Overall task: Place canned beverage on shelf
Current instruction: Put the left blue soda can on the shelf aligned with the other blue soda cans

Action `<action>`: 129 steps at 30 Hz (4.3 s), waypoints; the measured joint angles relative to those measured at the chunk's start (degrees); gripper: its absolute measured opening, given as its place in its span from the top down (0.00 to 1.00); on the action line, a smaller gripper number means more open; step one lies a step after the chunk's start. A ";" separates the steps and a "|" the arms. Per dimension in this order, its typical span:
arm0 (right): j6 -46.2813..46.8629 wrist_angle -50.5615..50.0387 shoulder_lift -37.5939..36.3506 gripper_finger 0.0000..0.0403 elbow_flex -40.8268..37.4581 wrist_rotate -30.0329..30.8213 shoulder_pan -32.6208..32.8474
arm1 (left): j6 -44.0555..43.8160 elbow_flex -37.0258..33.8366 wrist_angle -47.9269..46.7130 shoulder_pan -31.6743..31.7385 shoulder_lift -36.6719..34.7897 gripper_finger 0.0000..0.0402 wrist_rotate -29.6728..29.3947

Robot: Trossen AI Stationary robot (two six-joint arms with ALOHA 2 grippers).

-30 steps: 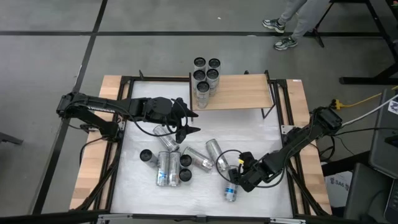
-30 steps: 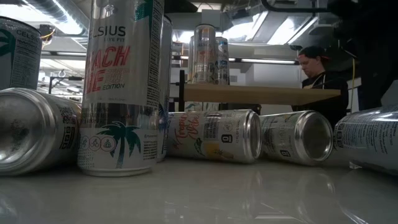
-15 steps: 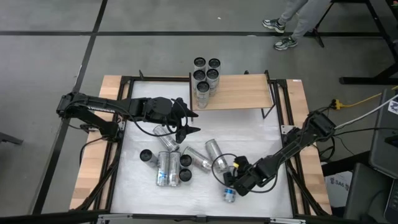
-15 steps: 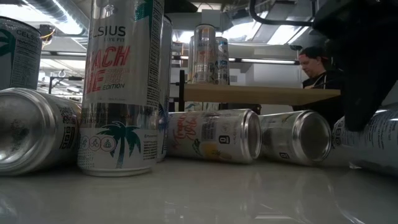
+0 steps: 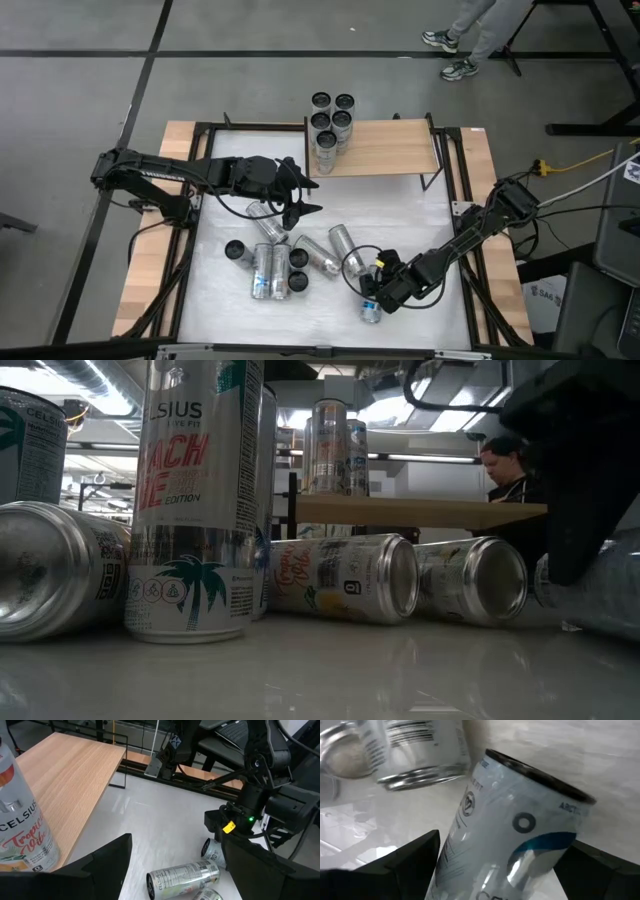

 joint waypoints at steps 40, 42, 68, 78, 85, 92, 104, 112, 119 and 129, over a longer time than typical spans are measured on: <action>-9.15 -14.05 -9.95 0.35 -0.72 36.52 -0.33 | 0.01 -0.02 0.00 0.01 0.02 0.24 0.00; -12.21 -14.39 -9.99 0.36 -0.67 41.02 -0.49 | 0.01 -0.02 0.00 0.00 0.02 0.24 0.00; -42.26 -12.57 0.01 0.35 -0.64 72.52 -6.79 | 0.47 -0.02 0.04 0.00 0.02 0.24 -1.75; -40.36 -9.50 7.19 0.35 -0.64 73.90 -6.79 | 0.45 -0.02 0.04 0.00 0.02 0.24 -3.26; -35.70 -9.52 10.96 0.35 -0.64 73.67 -6.75 | 0.40 -0.02 0.05 0.01 0.02 0.24 -3.26; -35.55 -8.71 13.48 0.34 -0.64 72.83 -6.75 | 0.36 -0.02 0.05 0.00 0.02 0.24 -3.26; -35.90 -8.40 13.75 0.26 -0.62 72.21 -6.75 | 0.29 -0.02 0.08 0.01 0.02 0.24 -3.26; -35.95 -8.40 13.82 0.22 -0.62 69.97 -6.75 | 0.27 -0.02 0.07 0.02 0.02 0.24 -3.26; -36.26 -8.35 14.04 0.12 -0.71 62.27 -6.77 | 0.27 -0.02 0.07 0.00 0.02 0.24 -3.26; -36.38 -9.15 12.92 0.05 -0.68 55.22 -6.75 | 0.27 -0.02 0.06 0.01 0.02 0.24 -3.26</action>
